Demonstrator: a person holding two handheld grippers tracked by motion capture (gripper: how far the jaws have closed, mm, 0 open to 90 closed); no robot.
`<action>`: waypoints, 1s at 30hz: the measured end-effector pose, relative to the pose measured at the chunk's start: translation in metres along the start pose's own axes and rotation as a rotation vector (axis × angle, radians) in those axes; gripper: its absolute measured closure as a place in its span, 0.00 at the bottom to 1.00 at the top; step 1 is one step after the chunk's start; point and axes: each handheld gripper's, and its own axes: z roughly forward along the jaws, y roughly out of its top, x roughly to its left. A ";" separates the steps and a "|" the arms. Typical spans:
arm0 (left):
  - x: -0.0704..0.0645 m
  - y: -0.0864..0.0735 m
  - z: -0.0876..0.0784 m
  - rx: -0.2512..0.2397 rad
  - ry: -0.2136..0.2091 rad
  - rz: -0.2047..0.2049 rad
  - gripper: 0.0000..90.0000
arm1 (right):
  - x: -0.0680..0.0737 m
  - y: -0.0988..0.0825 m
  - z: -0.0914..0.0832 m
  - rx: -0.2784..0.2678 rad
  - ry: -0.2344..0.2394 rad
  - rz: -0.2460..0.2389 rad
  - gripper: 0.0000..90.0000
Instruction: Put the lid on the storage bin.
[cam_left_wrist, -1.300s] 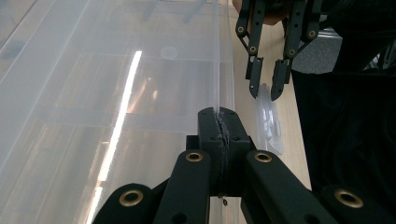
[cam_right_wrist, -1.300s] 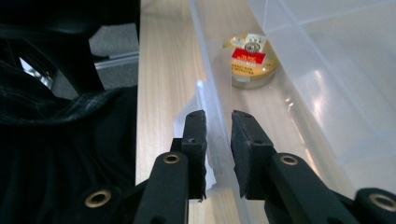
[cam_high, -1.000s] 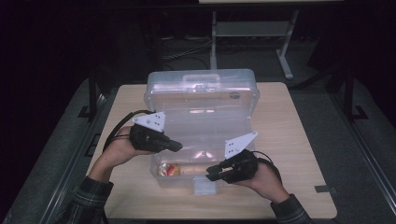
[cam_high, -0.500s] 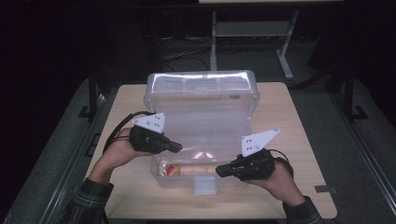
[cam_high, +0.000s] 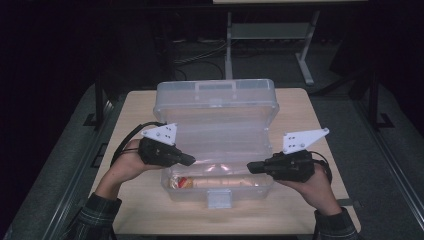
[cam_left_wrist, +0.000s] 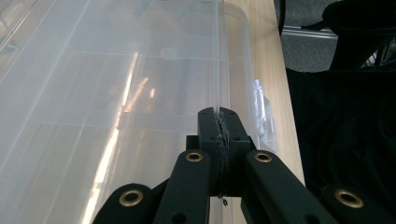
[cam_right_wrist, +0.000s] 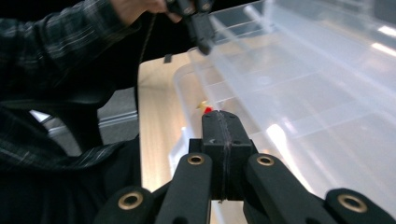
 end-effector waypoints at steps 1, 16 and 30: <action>0.000 0.000 0.000 -0.001 -0.002 0.000 1.00 | -0.001 0.000 -0.002 -0.006 -0.008 0.001 1.00; -0.002 -0.002 0.002 0.002 -0.004 0.008 1.00 | -0.027 -0.002 -0.016 -0.061 -0.140 0.059 1.00; -0.004 -0.003 0.003 -0.001 -0.006 0.007 1.00 | -0.047 -0.001 -0.033 -0.129 -0.218 0.105 1.00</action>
